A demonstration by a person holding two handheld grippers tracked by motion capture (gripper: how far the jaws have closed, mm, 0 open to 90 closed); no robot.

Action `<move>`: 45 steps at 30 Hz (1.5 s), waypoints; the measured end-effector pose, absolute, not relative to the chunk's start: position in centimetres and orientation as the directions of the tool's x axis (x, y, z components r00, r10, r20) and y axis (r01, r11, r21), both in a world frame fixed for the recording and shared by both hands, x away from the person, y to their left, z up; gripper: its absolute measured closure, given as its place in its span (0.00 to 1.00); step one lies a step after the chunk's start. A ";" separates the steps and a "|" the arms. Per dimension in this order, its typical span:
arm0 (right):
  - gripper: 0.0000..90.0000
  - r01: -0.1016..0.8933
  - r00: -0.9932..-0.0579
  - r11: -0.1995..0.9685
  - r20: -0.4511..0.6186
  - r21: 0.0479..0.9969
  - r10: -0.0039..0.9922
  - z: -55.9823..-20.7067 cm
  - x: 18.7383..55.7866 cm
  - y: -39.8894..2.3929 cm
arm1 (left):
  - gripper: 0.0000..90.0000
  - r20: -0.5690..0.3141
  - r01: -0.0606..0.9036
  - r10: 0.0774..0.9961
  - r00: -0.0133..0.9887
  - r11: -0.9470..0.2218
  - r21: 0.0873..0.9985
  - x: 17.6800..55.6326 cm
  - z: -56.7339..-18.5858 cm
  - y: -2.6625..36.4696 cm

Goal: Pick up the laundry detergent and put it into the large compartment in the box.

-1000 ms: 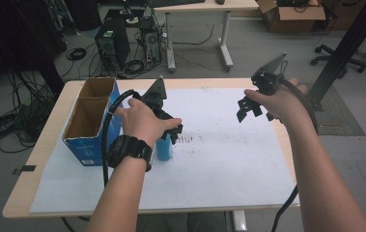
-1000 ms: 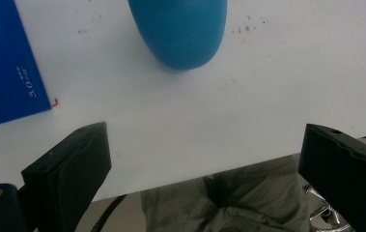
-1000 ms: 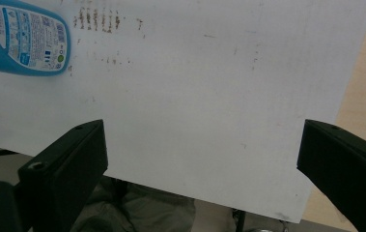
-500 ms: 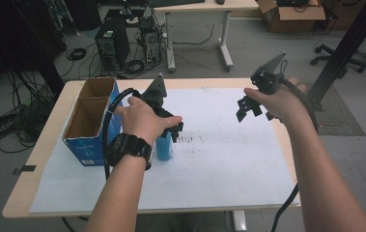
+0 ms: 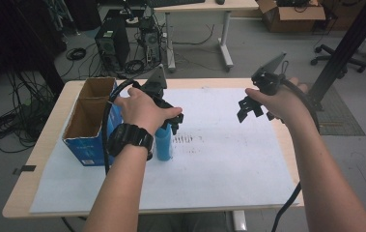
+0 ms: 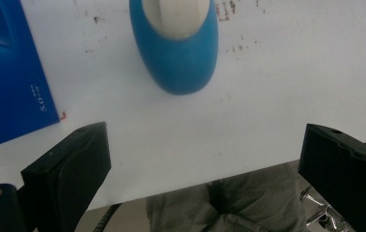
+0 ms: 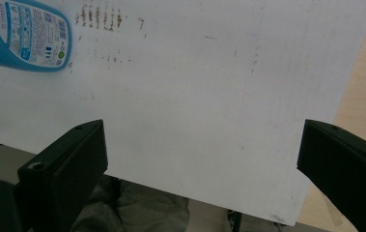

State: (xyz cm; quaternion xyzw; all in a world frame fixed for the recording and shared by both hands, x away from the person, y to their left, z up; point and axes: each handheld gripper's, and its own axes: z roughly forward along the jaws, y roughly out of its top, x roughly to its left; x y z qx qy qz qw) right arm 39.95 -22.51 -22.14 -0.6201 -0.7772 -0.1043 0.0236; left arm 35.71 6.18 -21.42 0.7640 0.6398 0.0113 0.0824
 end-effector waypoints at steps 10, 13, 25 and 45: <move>0.04 0.963 -0.253 0.232 0.159 0.141 0.954 -22.0 40.0 -22.4 | 0.05 -0.094 0.977 0.979 0.181 -0.168 0.132 37.6 -21.4 5.7; 0.04 0.961 -0.260 0.238 0.161 0.144 0.952 -22.0 40.1 -22.4 | 0.05 -0.097 0.978 0.980 0.174 -0.161 0.130 38.2 -21.5 5.8; 0.04 0.960 -0.263 0.243 0.158 0.139 0.952 -22.7 40.9 -22.6 | 0.05 -0.081 0.985 0.987 0.141 -0.132 0.110 40.3 -22.4 6.1; 0.04 0.955 -0.281 0.259 0.168 0.141 0.945 -23.5 41.6 -22.7 | 0.05 -0.071 0.990 0.992 0.101 -0.094 0.105 42.3 -23.2 5.6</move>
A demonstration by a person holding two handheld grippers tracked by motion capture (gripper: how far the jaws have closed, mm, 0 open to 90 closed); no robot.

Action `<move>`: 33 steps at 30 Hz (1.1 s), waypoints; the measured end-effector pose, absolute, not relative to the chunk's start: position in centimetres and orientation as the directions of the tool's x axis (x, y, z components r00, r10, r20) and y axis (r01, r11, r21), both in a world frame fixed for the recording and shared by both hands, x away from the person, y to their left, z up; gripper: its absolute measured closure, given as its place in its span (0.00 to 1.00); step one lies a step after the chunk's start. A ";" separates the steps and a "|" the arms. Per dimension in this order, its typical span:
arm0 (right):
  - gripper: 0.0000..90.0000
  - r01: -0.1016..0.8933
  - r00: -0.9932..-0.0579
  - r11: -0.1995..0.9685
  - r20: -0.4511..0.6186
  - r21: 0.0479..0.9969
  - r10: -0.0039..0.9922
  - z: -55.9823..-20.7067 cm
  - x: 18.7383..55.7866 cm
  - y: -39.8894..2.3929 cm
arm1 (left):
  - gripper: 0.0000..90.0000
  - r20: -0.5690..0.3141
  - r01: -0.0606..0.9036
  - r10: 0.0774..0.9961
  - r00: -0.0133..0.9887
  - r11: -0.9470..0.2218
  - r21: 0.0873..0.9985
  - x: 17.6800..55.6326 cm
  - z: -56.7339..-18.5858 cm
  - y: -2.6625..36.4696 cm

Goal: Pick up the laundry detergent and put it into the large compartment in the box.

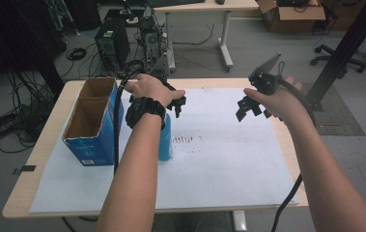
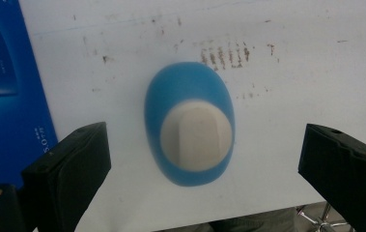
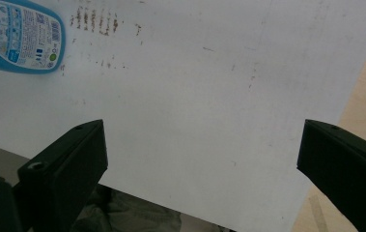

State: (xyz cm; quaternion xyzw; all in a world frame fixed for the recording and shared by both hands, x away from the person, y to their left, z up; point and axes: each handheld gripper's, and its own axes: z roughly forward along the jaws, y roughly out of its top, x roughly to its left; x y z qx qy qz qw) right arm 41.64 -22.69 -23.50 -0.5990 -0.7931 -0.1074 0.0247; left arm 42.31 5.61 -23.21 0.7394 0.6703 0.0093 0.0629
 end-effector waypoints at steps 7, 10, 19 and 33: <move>0.04 0.952 -0.293 0.270 0.169 0.144 0.941 -23.8 41.6 -22.8 | 0.05 -0.052 0.991 0.995 0.086 -0.080 0.104 42.6 -23.6 5.6; 0.04 0.952 -0.294 0.271 0.172 0.143 0.940 -23.9 41.6 -22.8 | 0.05 -0.051 0.992 0.995 0.085 -0.079 0.099 42.6 -24.0 5.4; 0.04 0.951 -0.297 0.275 0.178 0.141 0.938 -24.7 41.7 -23.0 | 0.06 -0.046 0.994 0.997 0.069 -0.065 0.086 42.7 -25.0 5.3; 0.04 0.949 -0.304 0.282 0.176 0.140 0.936 -25.2 41.5 -23.1 | 0.05 -0.040 0.996 0.997 0.066 -0.063 0.071 42.8 -26.6 4.9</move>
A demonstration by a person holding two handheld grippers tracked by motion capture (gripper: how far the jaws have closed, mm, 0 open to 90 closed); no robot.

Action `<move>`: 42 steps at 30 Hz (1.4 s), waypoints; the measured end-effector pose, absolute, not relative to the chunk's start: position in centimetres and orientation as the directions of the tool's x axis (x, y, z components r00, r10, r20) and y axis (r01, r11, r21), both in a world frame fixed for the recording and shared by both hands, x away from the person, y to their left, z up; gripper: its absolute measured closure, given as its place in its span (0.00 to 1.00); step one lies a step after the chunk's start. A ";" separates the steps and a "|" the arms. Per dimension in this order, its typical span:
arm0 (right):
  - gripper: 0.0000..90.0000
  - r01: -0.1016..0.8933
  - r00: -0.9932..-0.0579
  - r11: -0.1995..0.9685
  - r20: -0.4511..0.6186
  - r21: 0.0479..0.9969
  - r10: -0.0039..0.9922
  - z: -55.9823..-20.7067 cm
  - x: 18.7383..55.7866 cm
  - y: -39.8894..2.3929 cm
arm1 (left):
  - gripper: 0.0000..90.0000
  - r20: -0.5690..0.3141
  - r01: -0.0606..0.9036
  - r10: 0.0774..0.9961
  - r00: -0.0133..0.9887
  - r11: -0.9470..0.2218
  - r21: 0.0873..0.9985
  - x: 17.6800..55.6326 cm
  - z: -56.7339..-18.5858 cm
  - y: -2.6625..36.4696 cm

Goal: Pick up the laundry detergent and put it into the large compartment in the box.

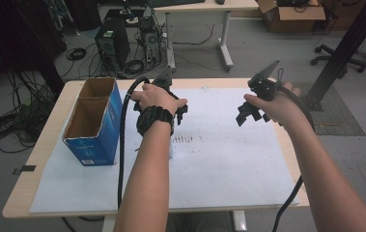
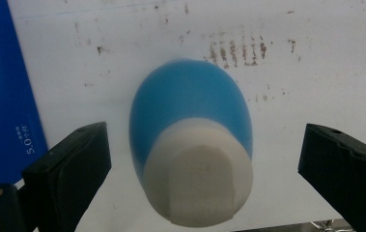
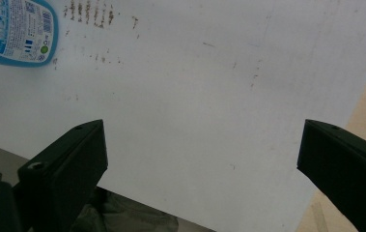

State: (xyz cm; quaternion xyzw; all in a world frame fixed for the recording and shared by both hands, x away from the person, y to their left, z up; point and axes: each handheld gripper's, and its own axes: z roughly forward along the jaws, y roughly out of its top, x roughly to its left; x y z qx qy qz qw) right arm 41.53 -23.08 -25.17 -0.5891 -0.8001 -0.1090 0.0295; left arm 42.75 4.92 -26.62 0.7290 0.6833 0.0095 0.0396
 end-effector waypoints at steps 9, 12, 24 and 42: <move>0.04 0.953 -0.295 0.274 0.185 0.132 0.938 -25.9 41.6 -23.6 | 0.05 -0.037 0.997 0.998 0.048 -0.046 0.067 42.9 -27.6 4.9; 0.04 0.953 -0.295 0.275 0.185 0.128 0.937 -26.1 41.6 -23.6 | 0.05 -0.039 0.997 0.998 0.048 -0.045 0.065 42.9 -27.7 4.9; 0.04 0.954 -0.292 0.272 0.192 0.125 0.937 -26.5 41.6 -23.7 | 0.06 -0.033 0.997 0.998 0.047 -0.045 0.060 42.9 -28.2 5.0; 0.04 0.954 -0.294 0.274 0.194 0.122 0.936 -26.9 41.6 -23.8 | 0.13 -0.034 0.997 0.998 0.044 -0.042 0.065 43.0 -28.3 4.9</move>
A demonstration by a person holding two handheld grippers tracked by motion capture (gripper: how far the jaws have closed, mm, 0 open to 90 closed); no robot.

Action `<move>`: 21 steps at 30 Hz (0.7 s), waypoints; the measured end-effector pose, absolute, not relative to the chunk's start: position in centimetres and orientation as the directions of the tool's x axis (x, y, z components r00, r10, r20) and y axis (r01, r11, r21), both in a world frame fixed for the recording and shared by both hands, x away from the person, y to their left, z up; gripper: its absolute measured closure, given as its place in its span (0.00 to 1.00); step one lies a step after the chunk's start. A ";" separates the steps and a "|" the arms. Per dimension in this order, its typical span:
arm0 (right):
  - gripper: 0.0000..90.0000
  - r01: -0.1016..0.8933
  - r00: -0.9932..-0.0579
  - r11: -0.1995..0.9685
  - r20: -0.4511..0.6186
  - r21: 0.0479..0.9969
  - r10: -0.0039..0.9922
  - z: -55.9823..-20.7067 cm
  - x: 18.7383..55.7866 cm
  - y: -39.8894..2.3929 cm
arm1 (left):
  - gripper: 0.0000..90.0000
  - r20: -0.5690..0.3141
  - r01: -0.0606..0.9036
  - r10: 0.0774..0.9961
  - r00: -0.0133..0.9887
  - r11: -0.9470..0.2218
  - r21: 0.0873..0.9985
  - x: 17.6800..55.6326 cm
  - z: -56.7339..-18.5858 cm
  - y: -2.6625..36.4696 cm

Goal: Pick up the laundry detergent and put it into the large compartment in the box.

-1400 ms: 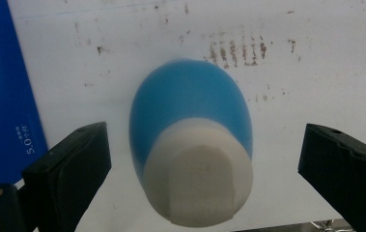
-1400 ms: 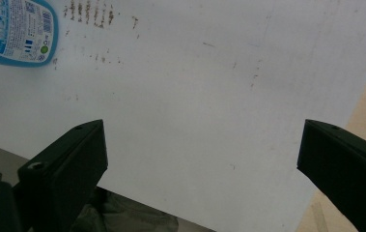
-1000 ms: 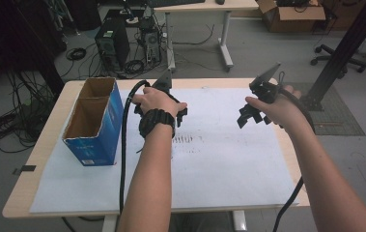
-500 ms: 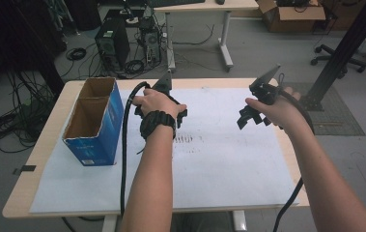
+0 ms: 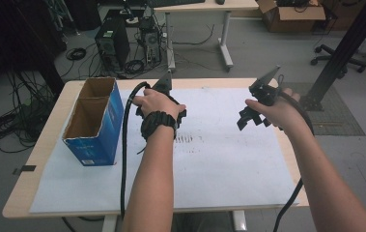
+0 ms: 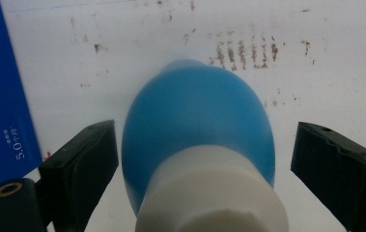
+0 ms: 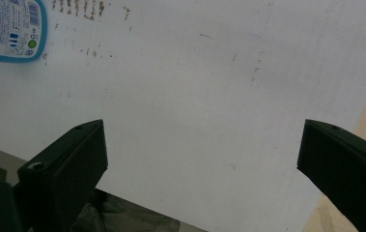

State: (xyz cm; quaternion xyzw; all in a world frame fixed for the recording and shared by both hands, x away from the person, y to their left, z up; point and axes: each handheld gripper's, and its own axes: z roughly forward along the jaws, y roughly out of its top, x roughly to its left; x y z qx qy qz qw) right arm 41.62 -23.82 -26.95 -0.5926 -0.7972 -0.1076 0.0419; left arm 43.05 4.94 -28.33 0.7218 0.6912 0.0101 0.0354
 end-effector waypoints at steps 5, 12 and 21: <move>0.04 0.954 -0.293 0.274 0.194 0.122 0.936 -27.0 41.6 -23.8 | 0.16 -0.035 0.997 0.998 0.046 -0.044 0.066 43.1 -28.3 4.9; 0.04 0.954 -0.294 0.275 0.195 0.118 0.936 -27.1 41.7 -23.7 | 0.21 -0.024 0.997 0.999 0.048 -0.047 0.061 43.1 -28.5 4.9; 0.04 0.955 -0.293 0.275 0.196 0.114 0.936 -27.3 41.7 -23.8 | 0.29 -0.031 0.997 0.998 0.046 -0.044 0.061 43.2 -28.4 4.9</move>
